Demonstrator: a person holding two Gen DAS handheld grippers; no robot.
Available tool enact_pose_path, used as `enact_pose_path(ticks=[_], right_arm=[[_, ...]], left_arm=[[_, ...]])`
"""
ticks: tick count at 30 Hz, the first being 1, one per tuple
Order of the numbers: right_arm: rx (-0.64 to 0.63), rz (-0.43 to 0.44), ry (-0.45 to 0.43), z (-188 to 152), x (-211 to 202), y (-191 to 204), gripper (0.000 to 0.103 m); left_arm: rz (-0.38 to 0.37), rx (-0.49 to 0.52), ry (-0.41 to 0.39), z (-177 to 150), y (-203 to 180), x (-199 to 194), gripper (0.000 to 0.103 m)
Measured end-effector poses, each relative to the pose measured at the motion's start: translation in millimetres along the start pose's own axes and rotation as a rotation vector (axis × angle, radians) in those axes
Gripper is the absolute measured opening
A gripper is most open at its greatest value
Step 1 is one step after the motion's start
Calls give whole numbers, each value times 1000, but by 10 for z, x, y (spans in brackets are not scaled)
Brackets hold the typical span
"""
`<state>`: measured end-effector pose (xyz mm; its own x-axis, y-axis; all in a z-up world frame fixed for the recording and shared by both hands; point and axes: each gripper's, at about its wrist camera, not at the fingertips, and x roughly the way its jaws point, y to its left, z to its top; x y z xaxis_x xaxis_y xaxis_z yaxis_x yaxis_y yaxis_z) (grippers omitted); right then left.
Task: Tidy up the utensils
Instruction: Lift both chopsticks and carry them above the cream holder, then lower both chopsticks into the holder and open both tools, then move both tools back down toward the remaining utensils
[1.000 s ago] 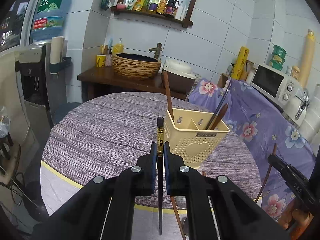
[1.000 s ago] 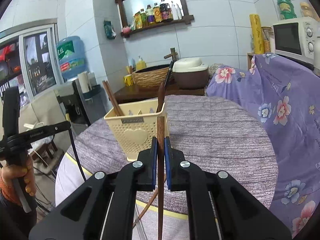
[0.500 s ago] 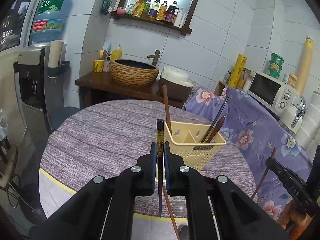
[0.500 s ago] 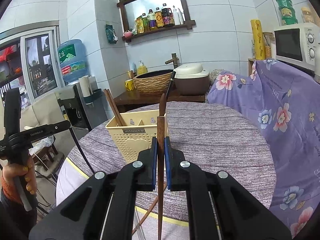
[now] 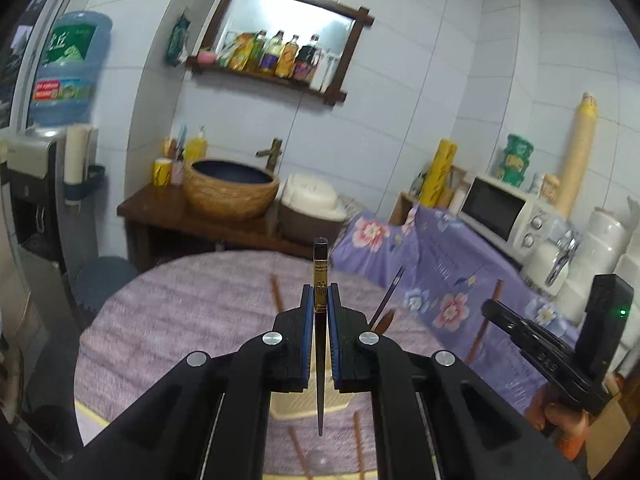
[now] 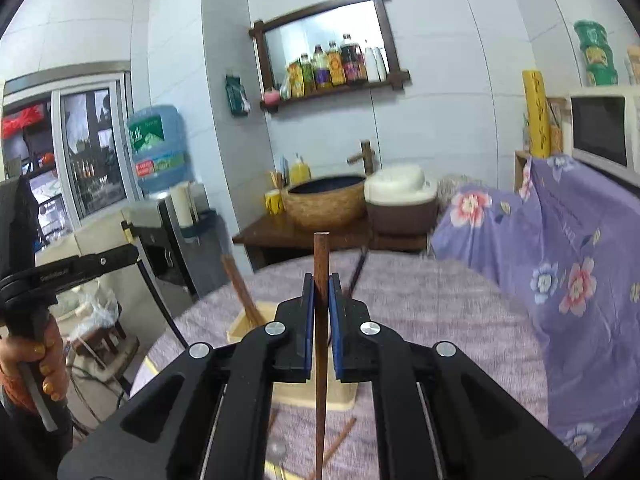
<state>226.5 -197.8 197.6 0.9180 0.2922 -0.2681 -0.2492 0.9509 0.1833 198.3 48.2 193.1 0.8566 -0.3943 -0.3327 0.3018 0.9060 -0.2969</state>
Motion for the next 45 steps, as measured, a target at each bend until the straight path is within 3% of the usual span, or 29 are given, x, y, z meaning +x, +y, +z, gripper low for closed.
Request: enact_pose_path(ticks=[5, 9, 16, 21, 27, 35, 36, 38, 39, 40, 45], right_arm=[[-32, -53, -142, 609, 116, 196, 8], [-51, -106, -190, 726, 364, 312, 8], [-33, -145, -130, 307, 834, 270, 8], [-28, -165, -70, -136, 969, 192, 8], [12, -176, -28, -427, 1031, 59, 8], [10, -191, -17, -556, 977, -19, 9], [13, -188, -14, -572, 967, -22, 14], [20, -189, -13, -603, 929, -19, 38], [22, -190, -19, -627, 892, -18, 56], [20, -193, -28, -650, 847, -7, 58], [-35, -166, 2, -770, 681, 109, 58]], left_arm=[[32, 8, -105, 553, -182, 58, 8], [84, 25, -129, 611, -256, 268, 8], [113, 2, -31, 156, -61, 733, 8], [131, -1, 33, -192, 65, 896, 8], [131, -16, 103, -502, 147, 1061, 8], [136, -5, 101, -600, 140, 1033, 9], [134, -2, 100, -599, 127, 1017, 10], [138, 10, 92, -607, 92, 966, 18], [142, 19, 86, -614, 75, 938, 30], [146, 31, 78, -623, 52, 899, 43], [159, 83, 49, -738, -23, 682, 64]])
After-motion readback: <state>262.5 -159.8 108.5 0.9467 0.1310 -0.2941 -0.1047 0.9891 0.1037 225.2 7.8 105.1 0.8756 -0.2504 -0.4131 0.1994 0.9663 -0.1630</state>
